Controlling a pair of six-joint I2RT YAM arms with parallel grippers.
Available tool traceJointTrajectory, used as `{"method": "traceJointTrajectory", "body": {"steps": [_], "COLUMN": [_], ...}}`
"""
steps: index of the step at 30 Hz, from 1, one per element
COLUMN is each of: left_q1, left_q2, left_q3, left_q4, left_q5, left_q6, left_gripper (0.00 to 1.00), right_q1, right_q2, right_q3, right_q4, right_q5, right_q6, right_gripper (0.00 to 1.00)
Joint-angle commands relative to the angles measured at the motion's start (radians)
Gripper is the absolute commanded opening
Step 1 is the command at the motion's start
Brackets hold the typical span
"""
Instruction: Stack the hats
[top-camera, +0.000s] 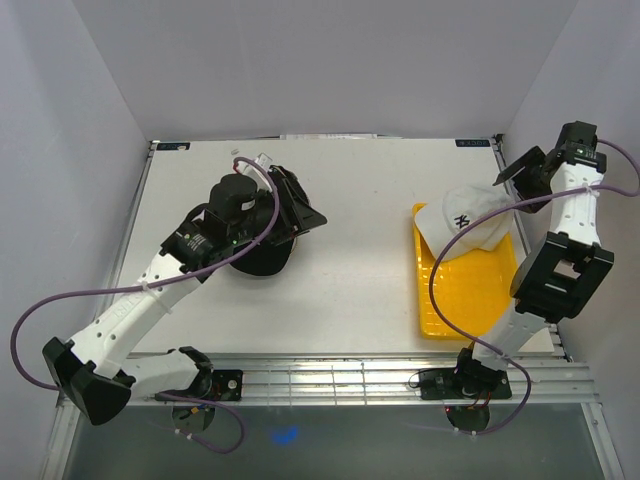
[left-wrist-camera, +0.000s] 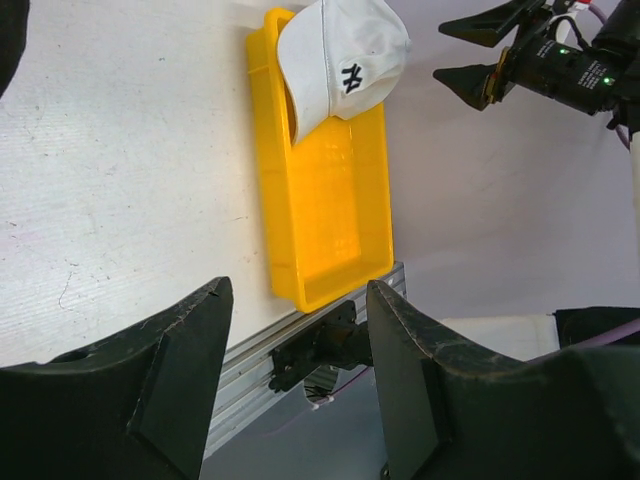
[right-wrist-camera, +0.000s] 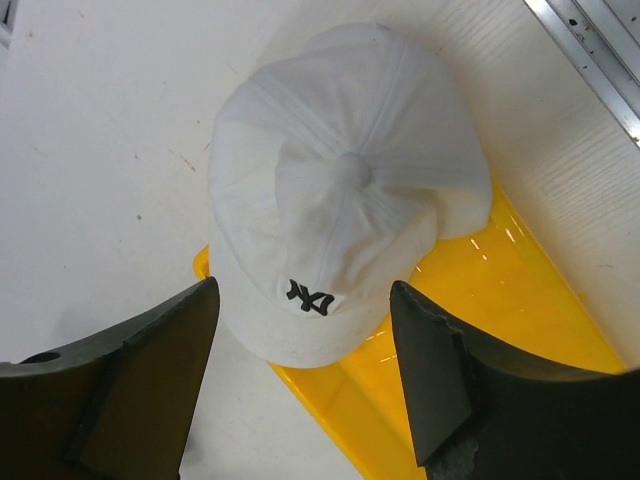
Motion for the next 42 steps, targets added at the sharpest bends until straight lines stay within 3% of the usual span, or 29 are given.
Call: {"method": "traceJointTrajectory", "body": {"steps": [1,19,22,25,26,28,42], "left_q1": [-0.004,-0.002,-0.004,-0.004,-0.004,-0.004,-0.004], "left_q2": [-0.039,-0.043,-0.040,-0.039,-0.036,-0.031,0.000], "left_q3": [0.005,0.022,0.018,0.015,0.013,0.015,0.035], "left_q4": [-0.031,-0.072,-0.074,-0.074,-0.074,-0.072,-0.068], "left_q5": [0.002,-0.019,-0.024,-0.027,-0.025,-0.022,-0.013], "left_q6": [0.036,0.056,0.054,0.054,0.054,0.054,0.060], "left_gripper": [0.66,0.67,0.67,0.67,0.67,0.67,0.70], "right_q1": [-0.006,0.025,0.028,0.030,0.030,0.031,0.042], "right_q2": [0.024,0.119,0.122,0.118,0.115,0.102,-0.077], "right_q3": [0.009,-0.073,-0.077,-0.071,-0.066,-0.045,0.107], "right_q4": [-0.015,0.063,0.077,0.074,0.071,0.057,-0.022], "right_q5": [0.028,0.048,0.047,0.045,0.043,0.042,-0.105], "right_q6": [0.023,0.020,0.021,0.015,0.011,-0.005,-0.031], "right_gripper": [0.75,0.71,0.59,0.35,0.20,0.11,0.08]}}
